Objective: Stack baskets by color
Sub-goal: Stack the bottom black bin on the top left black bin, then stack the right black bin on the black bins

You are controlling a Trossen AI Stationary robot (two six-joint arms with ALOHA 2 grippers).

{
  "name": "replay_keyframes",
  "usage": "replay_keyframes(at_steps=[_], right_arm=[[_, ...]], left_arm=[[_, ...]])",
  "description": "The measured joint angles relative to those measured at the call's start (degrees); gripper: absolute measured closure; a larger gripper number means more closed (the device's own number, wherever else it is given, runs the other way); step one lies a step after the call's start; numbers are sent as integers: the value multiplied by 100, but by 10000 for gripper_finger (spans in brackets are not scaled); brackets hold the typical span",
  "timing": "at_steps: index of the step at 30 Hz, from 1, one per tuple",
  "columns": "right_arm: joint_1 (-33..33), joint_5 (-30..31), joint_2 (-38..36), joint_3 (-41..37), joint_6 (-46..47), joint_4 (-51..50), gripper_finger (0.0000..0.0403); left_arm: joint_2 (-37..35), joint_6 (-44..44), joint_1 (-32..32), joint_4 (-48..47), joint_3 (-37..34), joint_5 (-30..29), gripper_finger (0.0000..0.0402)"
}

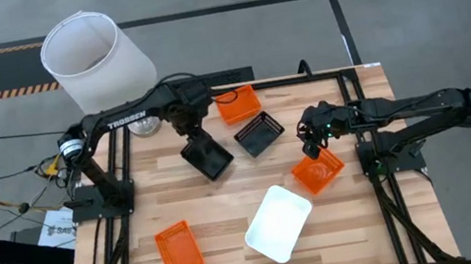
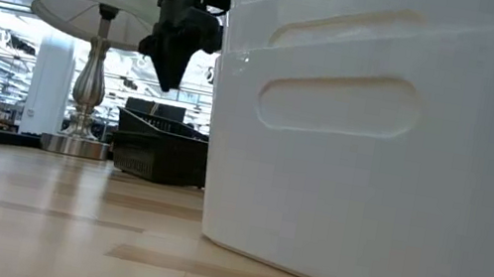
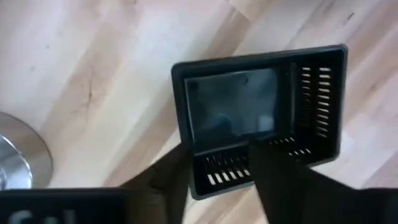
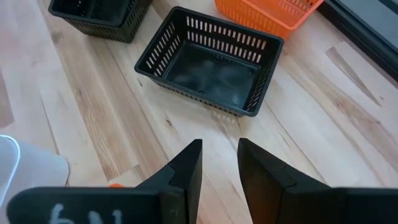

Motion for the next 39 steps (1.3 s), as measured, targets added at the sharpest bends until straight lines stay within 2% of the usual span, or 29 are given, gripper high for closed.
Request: replay_keyframes(at_steps=[5,6,11,20,24,28,34,39], right_arm=[[0,1,0,0,-42,-2,278],[0,1,0,0,-42,-4,278],[0,-1,0,0,-60,-28,278],[0,-1,0,-2,-60,-94,278],[0,-1,0,-2,-60,-107,278],[0,-1,0,-2,-58,-111,278],[0,-1,0,-2,-55,-114,278],[0,-1,0,-2,-51,-123,278]], left_arm=[[37,-20,117,400,-88,-148,377],[37,-62,161,555,-156,-54,389],[39,-149,381,762,-602,168,399],[41,-284,455,1138,-1486,319,401],[30,-313,462,979,-1440,314,401],[-121,-459,308,1038,-1057,312,401],[-167,-440,-153,2406,-560,-156,393],[-108,-296,-546,3577,-554,-282,332]])
